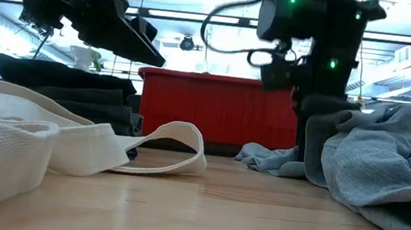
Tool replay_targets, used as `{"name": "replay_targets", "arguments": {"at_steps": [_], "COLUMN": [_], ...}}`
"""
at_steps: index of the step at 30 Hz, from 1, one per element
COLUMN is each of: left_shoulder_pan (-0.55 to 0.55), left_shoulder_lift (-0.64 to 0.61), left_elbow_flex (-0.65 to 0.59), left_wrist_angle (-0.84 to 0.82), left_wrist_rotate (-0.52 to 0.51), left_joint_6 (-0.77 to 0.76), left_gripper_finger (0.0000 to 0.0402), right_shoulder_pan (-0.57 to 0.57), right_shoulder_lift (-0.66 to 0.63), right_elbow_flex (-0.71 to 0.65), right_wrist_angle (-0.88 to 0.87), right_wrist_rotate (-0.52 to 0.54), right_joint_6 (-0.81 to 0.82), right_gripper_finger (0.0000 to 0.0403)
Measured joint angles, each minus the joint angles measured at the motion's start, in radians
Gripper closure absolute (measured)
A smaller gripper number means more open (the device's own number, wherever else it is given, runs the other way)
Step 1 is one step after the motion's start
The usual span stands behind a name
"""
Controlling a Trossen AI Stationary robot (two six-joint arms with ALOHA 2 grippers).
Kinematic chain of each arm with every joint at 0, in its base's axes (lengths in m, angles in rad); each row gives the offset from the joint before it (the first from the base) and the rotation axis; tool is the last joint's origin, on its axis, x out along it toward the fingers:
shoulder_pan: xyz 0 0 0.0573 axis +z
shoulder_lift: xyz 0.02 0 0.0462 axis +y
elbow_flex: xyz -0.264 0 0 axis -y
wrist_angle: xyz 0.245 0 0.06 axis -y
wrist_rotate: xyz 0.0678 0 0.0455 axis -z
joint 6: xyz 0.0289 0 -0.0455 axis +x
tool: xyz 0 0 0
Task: Fold Laundry from Bin
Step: Fold the gray shirt
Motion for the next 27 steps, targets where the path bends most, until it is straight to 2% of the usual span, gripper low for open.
{"name": "replay_targets", "arguments": {"at_steps": [3,5,8,10,11,15,18,22,25,27], "left_shoulder_pan": [-0.004,-0.003,0.001,0.001,0.001,0.001,0.001,-0.002,-0.013,-0.020], "left_shoulder_lift": [0.000,0.000,0.000,0.000,0.000,0.000,0.000,0.000,0.000,0.000], "left_elbow_flex": [0.000,0.000,0.000,0.000,0.000,0.000,0.000,0.000,0.000,0.000], "left_wrist_angle": [-0.005,-0.007,-0.013,-0.018,-0.022,-0.045,-0.049,-0.058,-0.075,-0.080], "left_wrist_rotate": [0.000,0.000,0.000,0.000,0.000,0.000,0.000,0.000,0.000,0.000], "left_joint_6": [0.001,0.006,0.006,0.006,0.006,0.002,-0.003,-0.019,-0.024,-0.026], "left_gripper_finger": [0.0280,0.0280,0.0280,0.0280,0.0280,0.0280,0.0280,0.0280,0.0280,0.0280], "right_shoulder_pan": [0.001,0.003,0.008,0.008,0.008,0.016,0.040,0.097,0.176,0.241], "right_shoulder_lift": [0.047,0.066,0.064,0.045,0.028,-0.071,-0.168,-0.294,-0.376,-0.423], "right_elbow_flex": [0.012,0.018,0.022,0.022,0.022,0.022,0.022,0.022,0.022,0.022], "right_wrist_angle": [-0.008,-0.006,0.002,0.004,0.007,0.013,0.010,-0.053,-0.131,-0.167], "right_wrist_rotate": [-0.044,-0.036,0.011,0.010,0.006,0.007,0.047,0.132,0.210,0.222], "right_joint_6": [-0.039,-0.043,-0.038,-0.036,-0.030,0.049,0.106,0.241,0.383,0.472], "right_gripper_finger": [0.0234,0.0254,0.0319,0.0372,0.0384,0.0366,0.0359,0.0379,0.0392,0.0391]}}
